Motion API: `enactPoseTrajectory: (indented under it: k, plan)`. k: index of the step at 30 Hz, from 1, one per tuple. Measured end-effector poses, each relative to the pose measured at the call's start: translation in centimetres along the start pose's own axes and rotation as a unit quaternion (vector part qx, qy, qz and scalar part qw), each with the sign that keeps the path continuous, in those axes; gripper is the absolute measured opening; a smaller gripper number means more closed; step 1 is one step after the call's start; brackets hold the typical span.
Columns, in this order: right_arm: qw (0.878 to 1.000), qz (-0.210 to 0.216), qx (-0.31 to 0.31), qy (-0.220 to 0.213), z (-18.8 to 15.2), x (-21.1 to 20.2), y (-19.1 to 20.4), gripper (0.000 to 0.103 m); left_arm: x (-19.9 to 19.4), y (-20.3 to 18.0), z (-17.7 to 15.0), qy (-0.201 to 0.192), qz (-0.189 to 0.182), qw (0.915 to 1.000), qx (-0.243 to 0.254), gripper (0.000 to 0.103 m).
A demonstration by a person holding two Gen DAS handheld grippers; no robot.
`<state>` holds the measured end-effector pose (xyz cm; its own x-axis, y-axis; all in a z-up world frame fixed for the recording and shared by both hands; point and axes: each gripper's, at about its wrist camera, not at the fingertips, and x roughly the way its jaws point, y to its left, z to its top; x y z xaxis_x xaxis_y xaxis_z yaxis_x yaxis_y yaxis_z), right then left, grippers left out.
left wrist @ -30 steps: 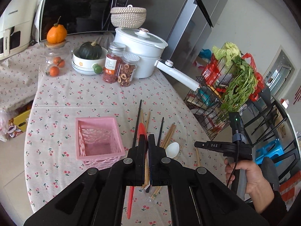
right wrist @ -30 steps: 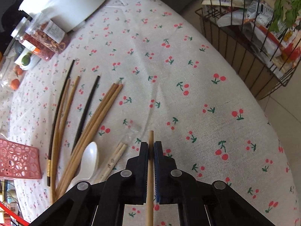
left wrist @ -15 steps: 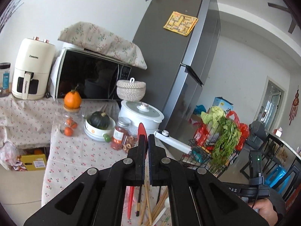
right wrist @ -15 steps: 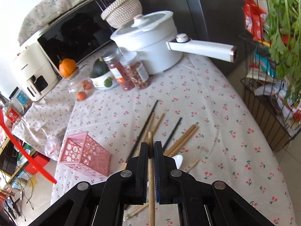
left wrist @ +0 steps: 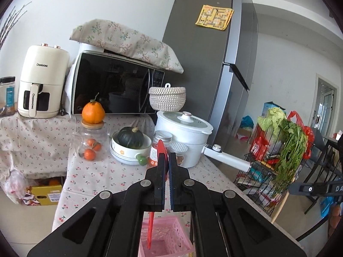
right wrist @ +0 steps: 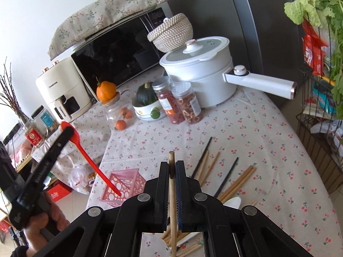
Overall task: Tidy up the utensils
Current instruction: 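Drop the red spatula into the pink holder with left tool while right tool drops its chopstick in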
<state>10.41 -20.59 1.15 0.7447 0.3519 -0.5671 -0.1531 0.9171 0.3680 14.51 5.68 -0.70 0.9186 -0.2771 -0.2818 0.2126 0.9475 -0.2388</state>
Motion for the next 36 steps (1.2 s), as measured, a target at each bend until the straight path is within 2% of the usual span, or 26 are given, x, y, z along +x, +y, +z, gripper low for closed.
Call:
enactPoseTrajectory:
  k: [6,8,9,10,12,15,20,26,29,36]
  plan:
    - [1.000,0.008,-0.012,-0.022,0.7,-0.9,1.4,0.004,1.4,0.2,-1.1,0.061,0.008,0.9981,-0.001,0.004]
    - [0.999,0.008,-0.025,-0.032,1.1,-1.4,2.2,0.004,1.3,0.2,-0.9,0.086,0.013,0.9962,-0.006,0.010]
    - [0.999,0.010,-0.031,-0.038,1.2,-1.8,2.6,0.004,1.1,0.2,-0.8,0.097,0.014,0.9951,-0.009,0.026]
    - [0.998,0.012,-0.035,-0.044,1.4,-2.1,3.0,0.004,0.7,0.2,-0.8,0.108,0.018,0.9940,-0.011,0.053]
    - [0.997,0.017,-0.040,-0.057,1.8,-2.8,3.7,0.004,-0.3,0.1,-0.7,0.116,0.035,0.9926,-0.013,0.076]
    - [0.996,0.025,-0.038,-0.076,2.6,-3.8,4.4,0.004,-1.8,0.0,-0.5,0.134,0.068,0.9887,-0.002,0.080]
    - [0.995,0.038,-0.027,-0.093,4.1,-4.2,5.7,0.004,-3.2,0.4,-0.7,0.182,0.120,0.9758,0.010,0.087]
    - [0.992,0.056,-0.023,-0.114,5.2,-3.5,7.5,0.004,-3.9,2.3,-2.5,0.215,0.136,0.9668,-0.019,0.088]
    - [0.991,0.057,-0.021,-0.119,5.2,-2.5,7.8,0.004,-3.5,2.7,-3.3,0.231,0.138,0.9629,-0.017,0.088]
    - [0.994,0.050,0.003,-0.096,4.6,1.9,7.2,0.004,-3.2,4.1,-4.2,0.249,0.129,0.9590,-0.040,0.088]
